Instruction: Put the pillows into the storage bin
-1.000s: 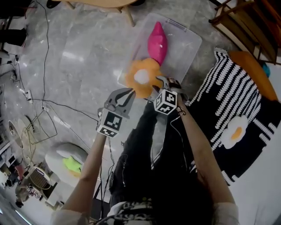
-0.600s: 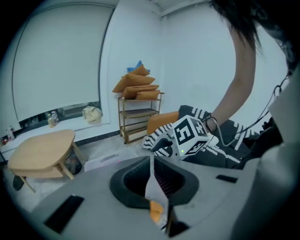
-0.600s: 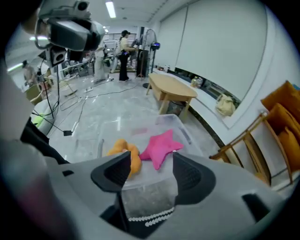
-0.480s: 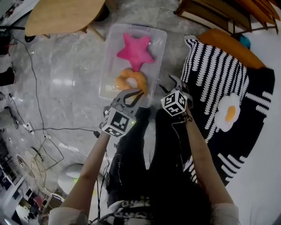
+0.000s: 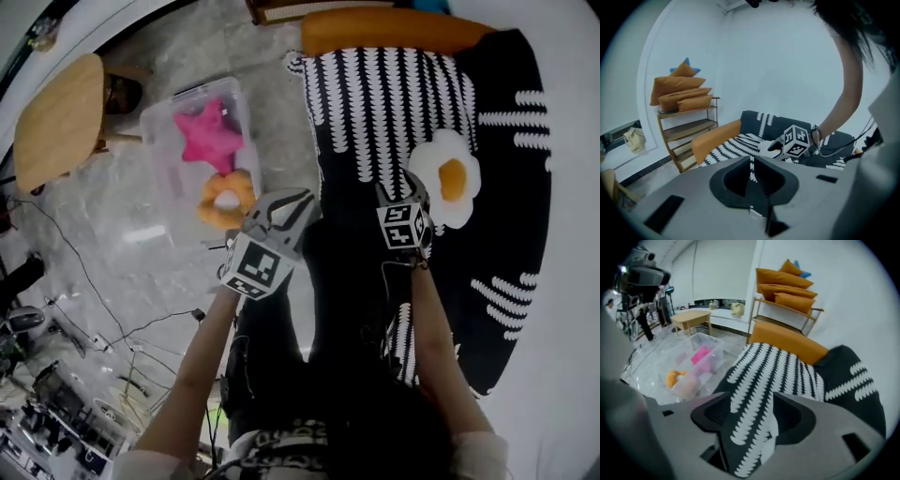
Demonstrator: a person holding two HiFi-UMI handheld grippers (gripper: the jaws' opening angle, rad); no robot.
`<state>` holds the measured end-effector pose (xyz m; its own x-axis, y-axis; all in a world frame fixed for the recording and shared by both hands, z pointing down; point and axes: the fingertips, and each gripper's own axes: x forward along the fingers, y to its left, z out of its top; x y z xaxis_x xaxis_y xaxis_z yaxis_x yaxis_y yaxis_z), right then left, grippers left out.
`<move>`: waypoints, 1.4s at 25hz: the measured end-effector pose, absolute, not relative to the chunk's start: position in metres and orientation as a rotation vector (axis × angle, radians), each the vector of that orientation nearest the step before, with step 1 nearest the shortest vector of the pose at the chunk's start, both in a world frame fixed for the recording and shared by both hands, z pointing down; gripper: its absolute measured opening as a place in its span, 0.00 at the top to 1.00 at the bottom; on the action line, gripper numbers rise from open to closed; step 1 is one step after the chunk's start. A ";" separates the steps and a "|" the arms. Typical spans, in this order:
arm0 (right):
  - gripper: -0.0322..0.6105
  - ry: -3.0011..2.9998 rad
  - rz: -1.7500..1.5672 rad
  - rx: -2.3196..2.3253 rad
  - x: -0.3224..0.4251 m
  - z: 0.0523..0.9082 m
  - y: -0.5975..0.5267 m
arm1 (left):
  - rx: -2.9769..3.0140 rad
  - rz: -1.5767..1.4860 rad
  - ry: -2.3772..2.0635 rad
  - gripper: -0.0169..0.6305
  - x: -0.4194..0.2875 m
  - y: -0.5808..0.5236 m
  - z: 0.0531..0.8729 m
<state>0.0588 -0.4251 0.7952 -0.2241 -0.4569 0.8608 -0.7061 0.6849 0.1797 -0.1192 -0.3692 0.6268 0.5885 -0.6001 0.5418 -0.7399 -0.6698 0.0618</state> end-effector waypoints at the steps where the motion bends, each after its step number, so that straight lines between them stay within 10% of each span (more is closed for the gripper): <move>1: 0.51 -1.837 0.342 0.956 0.093 0.803 -0.430 | 2.540 0.725 -1.064 0.94 -0.095 -0.375 0.633; 8: 0.39 -1.663 0.636 1.071 0.252 0.875 -0.432 | 2.611 0.777 -0.863 0.94 0.052 -0.403 0.646; 17: 0.31 -1.671 0.765 1.024 0.258 0.940 -0.434 | 2.583 0.906 -0.744 0.94 0.085 -0.410 0.693; 24: 0.67 -1.611 0.736 1.031 0.266 0.926 -0.432 | 2.546 0.889 -0.843 0.94 0.075 -0.420 0.691; 35: 0.79 -1.935 0.776 1.165 0.161 0.813 -0.441 | 2.470 0.779 -1.044 0.94 -0.034 -0.386 0.677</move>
<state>0.1614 -0.4410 0.8127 -0.3178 -0.4608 0.8287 -0.9058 0.4058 -0.1217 -0.0339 -0.3859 0.6775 0.5779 -0.5460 0.6066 -0.7368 -0.6686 0.1003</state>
